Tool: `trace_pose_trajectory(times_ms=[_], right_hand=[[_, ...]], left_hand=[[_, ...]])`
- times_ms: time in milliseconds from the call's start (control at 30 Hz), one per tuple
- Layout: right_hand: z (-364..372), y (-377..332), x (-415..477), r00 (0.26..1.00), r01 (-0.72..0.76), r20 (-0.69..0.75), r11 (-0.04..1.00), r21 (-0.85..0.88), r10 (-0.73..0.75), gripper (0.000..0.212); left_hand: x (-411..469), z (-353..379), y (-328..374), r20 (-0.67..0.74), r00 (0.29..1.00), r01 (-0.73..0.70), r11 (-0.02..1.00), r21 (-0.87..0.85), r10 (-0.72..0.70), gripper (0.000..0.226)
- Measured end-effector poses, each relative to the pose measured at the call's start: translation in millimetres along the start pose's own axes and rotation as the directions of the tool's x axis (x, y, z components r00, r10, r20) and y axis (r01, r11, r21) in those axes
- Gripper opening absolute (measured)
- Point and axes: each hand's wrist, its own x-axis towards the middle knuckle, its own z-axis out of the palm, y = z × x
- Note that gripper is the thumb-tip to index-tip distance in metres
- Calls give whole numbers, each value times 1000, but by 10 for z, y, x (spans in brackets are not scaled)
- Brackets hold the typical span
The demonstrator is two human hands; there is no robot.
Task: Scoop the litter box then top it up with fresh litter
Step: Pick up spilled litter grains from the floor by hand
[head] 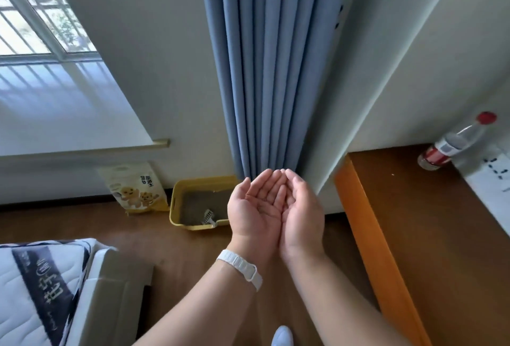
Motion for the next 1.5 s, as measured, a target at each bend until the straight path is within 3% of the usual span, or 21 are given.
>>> trace_pose_trajectory(times_ms=[267, 533, 833, 967, 1100, 1300, 1500], right_hand=[[-2, -476, -241, 967, 143, -220, 989, 42, -130, 29], [78, -564, -797, 827, 340, -478, 940, 9, -295, 30], [-295, -665, -1813, 544, 596, -778, 797, 96, -314, 21], [-608, -705, -2415, 447, 707, -834, 699, 108, -323, 14], [-1156, -662, -3300, 299, 794, -904, 605, 58, -306, 13], [-2062, -430, -4859, 138, 883, -961, 470, 10, -239, 28], [-2657, -212, -6279, -16, 929, -976, 358, -96, -219, 16]], left_hand=[[-178, 398, -165, 102, 960, 239, 953, 187, -261, 42], [-484, 424, -162, 158, 822, 462, 803, 376, -547, 42], [-1288, 126, -660, 111, 604, 606, 546, 579, -789, 41], [-1789, -118, -1021, 79, 524, 623, 445, 643, -848, 41], [-2601, -572, -1520, 3, 414, 626, 287, 725, -910, 41], [-4083, -1465, -2185, -100, 271, 600, 86, 795, -957, 39], [-5366, -2286, -2616, -171, 143, 541, -68, 838, -975, 38]])
